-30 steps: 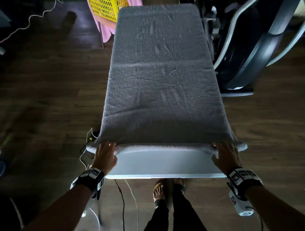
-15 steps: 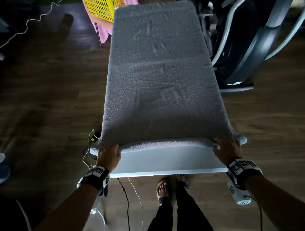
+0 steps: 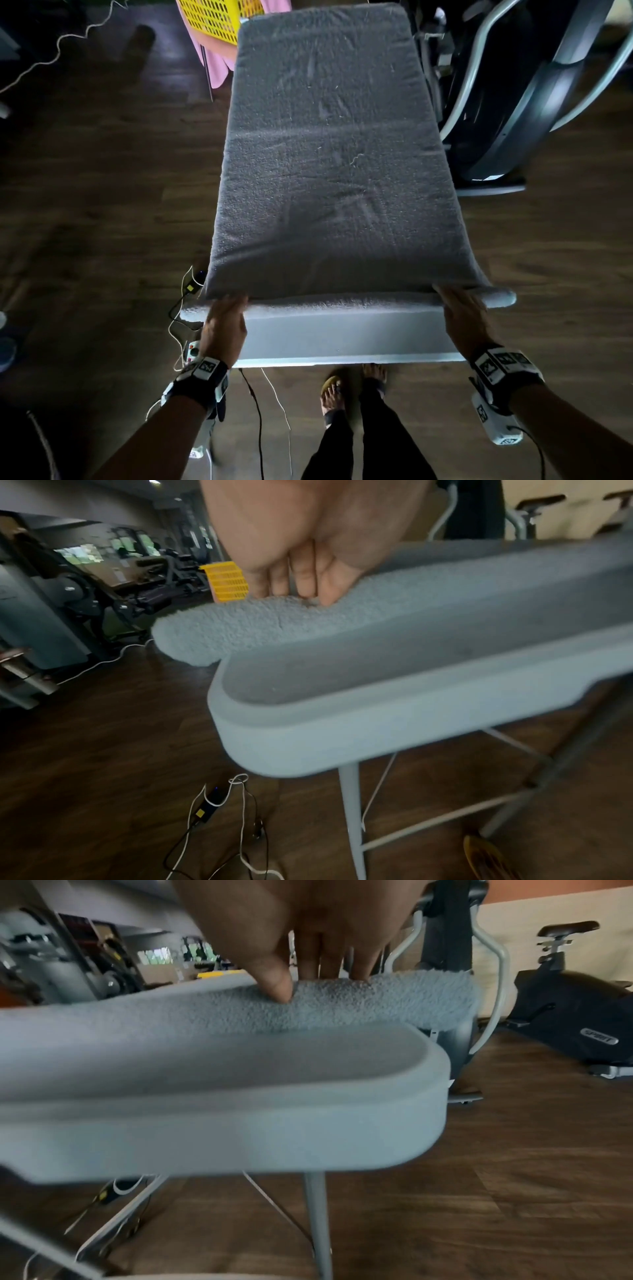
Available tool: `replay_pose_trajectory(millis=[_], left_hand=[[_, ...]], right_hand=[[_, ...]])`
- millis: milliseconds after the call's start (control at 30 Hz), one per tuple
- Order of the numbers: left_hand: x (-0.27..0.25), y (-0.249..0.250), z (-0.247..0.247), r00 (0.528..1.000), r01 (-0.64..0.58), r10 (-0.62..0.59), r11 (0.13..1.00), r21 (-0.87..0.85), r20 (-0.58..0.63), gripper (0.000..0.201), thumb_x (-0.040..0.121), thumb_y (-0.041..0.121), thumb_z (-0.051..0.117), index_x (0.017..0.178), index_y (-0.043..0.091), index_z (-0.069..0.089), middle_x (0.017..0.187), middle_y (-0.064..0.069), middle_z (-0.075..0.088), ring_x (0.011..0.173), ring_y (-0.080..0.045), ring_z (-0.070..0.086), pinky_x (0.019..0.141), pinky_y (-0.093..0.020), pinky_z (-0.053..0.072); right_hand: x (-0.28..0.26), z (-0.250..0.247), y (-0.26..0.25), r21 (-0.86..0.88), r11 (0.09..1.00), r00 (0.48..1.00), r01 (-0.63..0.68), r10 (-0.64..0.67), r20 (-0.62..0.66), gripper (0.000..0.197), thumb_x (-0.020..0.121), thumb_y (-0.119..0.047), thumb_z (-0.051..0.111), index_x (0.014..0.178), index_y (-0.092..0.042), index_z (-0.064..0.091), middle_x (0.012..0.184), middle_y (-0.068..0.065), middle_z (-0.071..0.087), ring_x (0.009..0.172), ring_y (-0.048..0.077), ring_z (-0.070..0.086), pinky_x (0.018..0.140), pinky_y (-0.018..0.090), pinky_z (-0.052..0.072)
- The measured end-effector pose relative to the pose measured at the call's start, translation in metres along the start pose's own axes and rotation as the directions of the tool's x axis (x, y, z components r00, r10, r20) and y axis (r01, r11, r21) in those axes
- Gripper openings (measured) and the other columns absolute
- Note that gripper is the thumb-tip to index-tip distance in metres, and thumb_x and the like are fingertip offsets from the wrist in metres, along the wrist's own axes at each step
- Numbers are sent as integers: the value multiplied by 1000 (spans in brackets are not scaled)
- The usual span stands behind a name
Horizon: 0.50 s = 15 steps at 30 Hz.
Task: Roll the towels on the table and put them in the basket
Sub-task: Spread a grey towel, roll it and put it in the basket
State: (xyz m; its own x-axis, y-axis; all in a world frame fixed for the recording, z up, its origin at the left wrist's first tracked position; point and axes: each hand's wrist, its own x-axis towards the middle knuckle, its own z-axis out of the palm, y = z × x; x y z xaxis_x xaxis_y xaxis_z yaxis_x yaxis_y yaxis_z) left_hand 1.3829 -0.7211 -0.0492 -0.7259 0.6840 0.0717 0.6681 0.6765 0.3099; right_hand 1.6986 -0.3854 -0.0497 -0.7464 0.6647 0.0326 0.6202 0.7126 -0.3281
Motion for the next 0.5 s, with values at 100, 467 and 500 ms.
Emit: replay_pose_trajectory(millis=[100,467,500], left_hand=[[-15,8,8,994,-44,40,998,36,104,56,62,-11,74,117,-2,64,121,-21,63,116,-40,57,95,-53,49],[8,11,-12,986,-95,66,979,183,156,19,74,21,52,73,10,67,76,-11,66,72,-35,64,71,-42,54],[11,9,-12,992,-86,67,978,190,106,21,79,16,54,86,6,70,87,-15,68,81,-37,64,79,-47,54]], right_hand=[[-16,19,5,49,999,999,6,-8,31,57,70,14,66,123,-5,60,123,18,56,105,41,51,88,53,47],[23,-17,-2,-149,982,951,-113,150,270,22,84,-22,60,103,-23,70,112,6,66,109,28,56,94,40,40],[25,-17,0,-94,985,964,-144,161,211,30,86,-18,59,114,-22,67,122,8,61,116,31,51,98,43,40]])
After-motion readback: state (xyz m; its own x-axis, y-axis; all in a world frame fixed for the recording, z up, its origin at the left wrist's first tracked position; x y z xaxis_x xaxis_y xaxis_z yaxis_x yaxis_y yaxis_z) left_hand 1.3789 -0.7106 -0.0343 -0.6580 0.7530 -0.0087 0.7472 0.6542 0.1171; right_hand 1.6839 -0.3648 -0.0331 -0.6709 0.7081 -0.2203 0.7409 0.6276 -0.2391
